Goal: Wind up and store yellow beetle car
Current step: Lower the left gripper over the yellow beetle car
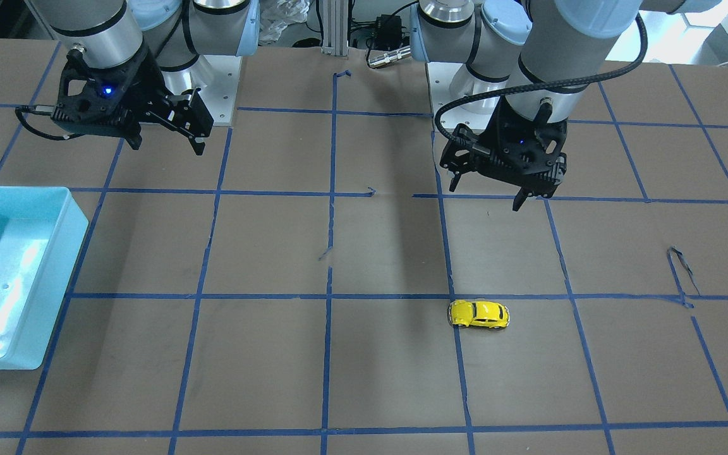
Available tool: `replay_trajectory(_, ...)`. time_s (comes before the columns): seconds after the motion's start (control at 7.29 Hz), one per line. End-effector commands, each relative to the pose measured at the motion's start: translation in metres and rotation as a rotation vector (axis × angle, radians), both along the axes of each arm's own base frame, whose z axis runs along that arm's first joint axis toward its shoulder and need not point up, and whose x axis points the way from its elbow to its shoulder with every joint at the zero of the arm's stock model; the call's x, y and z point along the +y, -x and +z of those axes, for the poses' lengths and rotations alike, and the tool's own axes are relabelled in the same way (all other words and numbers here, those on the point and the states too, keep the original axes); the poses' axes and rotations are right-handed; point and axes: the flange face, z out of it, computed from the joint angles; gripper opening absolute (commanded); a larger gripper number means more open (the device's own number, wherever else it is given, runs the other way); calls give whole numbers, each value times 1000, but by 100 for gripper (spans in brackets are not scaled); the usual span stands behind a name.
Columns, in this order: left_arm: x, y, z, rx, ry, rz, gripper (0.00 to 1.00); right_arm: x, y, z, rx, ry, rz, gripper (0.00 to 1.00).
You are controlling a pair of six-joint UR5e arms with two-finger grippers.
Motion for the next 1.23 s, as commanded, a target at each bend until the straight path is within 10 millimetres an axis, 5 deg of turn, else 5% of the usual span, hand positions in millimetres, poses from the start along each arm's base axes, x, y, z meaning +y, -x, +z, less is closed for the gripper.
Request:
replay_trajectory(0.0,-5,0,-79,1,-16,-409,100,1,1,-5,4,-8,6,100)
replay_trajectory(0.41,-37,-2,-170,-23,25,-826,100,2,1,-4,8,-8,11,100)
replay_trajectory(0.82,-76,-14,-191,-64,4,-1195,100,2,4,-3,40,-3,10,100)
replay_trajectory(1.1,-84,-40,-191,-66,9,-1126,100,2,4,-1,39,0,10,100)
